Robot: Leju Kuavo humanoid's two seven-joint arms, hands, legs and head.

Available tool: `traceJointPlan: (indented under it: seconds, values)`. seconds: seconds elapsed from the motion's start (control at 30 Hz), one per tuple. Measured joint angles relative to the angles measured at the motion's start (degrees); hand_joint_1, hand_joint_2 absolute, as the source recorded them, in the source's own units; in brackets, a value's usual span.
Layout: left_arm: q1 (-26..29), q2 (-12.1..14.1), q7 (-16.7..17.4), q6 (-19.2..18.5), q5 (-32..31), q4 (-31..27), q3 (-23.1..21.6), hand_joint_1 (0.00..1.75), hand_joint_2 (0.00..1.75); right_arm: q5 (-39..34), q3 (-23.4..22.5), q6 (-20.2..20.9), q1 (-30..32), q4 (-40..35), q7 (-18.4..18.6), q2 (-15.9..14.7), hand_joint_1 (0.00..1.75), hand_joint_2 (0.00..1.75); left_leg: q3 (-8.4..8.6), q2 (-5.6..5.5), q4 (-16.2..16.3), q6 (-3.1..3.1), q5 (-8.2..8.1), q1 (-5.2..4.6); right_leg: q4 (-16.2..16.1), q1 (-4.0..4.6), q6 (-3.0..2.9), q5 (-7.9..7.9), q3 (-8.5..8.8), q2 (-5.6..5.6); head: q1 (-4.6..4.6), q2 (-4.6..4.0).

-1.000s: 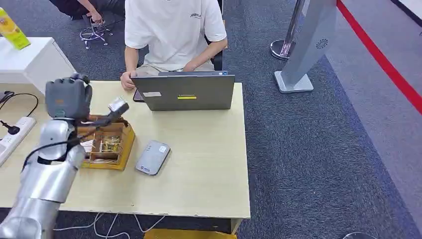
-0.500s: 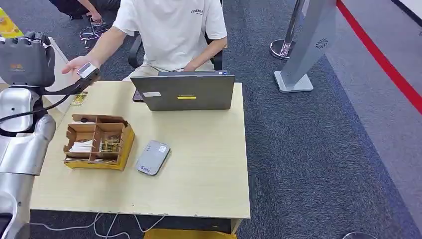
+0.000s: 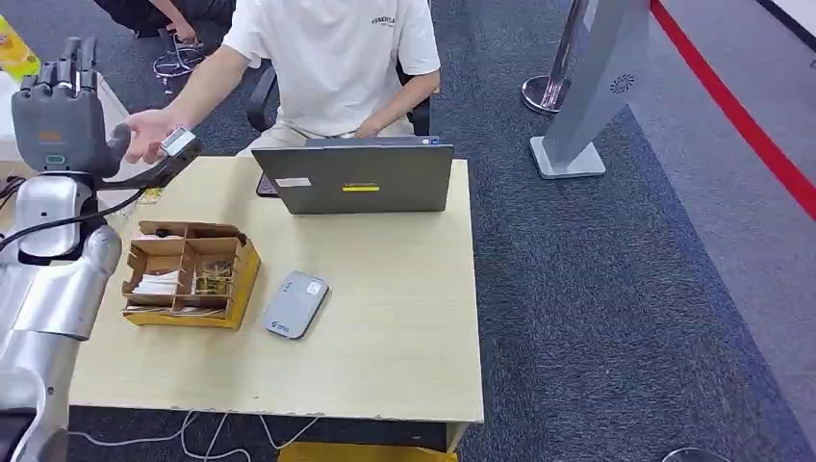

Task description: Pass the card to the sensor for recognition and then transmit it.

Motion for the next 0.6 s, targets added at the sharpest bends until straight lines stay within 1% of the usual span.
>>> traceJointPlan:
  seconds: [0.13,0.2,0.3,0.37,0.43,0.5,0.6]
  values:
    - [-0.01,-0.42,-0.72,-0.04,1.16,0.61,0.00,0.00,1.75,-0.09,0.00,-0.07,0.00,0.00,0.15,-0.02,0.00,1.75,0.00,0.00,0.00,0.00,0.00,0.00,0.00,0.00,0.00,0.00,-0.01,-0.01,0.00,0.00]
    - [0.32,-1.24,-1.64,-0.65,2.34,0.51,0.00,0.00,1.75,-0.28,-0.04,-0.22,0.00,0.00,0.15,-0.02,0.00,1.75,0.00,-0.01,0.01,0.00,0.00,-0.01,0.00,-0.01,0.00,0.00,0.01,-0.02,0.02,0.00]
    - [1.75,-2.27,-1.73,-1.81,3.14,-1.09,-0.02,0.00,1.75,-0.59,-0.15,-0.35,0.01,0.00,0.13,-0.02,0.00,1.75,0.00,0.02,0.01,0.00,0.00,-0.01,0.00,-0.01,0.00,0.00,0.00,0.00,0.00,0.00]
    - [3.01,-2.82,-2.69,-2.34,4.44,-2.69,-0.02,0.00,1.75,-0.98,-0.39,-0.44,0.00,0.00,0.24,-0.04,0.00,1.75,0.01,0.02,0.01,0.00,0.00,-0.01,0.00,-0.02,0.00,0.01,0.00,0.00,0.00,0.00]
    - [5.92,-3.37,-3.39,-3.87,5.75,-7.26,-0.15,0.00,1.75,-1.73,-0.72,-0.68,0.02,0.00,0.48,-0.02,0.00,1.75,0.01,0.01,0.01,0.00,-0.01,-0.03,-0.01,-0.03,0.00,0.00,0.00,0.01,0.00,0.00]
    - [10.24,-3.87,-2.69,-5.88,5.99,-13.74,-1.18,0.00,1.75,-2.45,-1.18,-1.05,0.03,0.00,0.66,-0.02,0.00,1.75,-0.01,0.02,0.01,0.01,-0.02,-0.04,-0.01,-0.04,0.01,-0.01,-0.02,0.04,-0.02,0.00]
    - [16.20,-4.13,-2.36,-7.26,5.73,-22.21,-3.23,0.00,1.75,-3.54,-2.05,-1.64,0.04,0.02,0.85,-0.02,0.00,1.75,-0.07,0.05,0.00,0.01,-0.07,-0.06,-0.02,-0.06,0.02,-0.02,-0.07,0.05,-0.06,0.00]
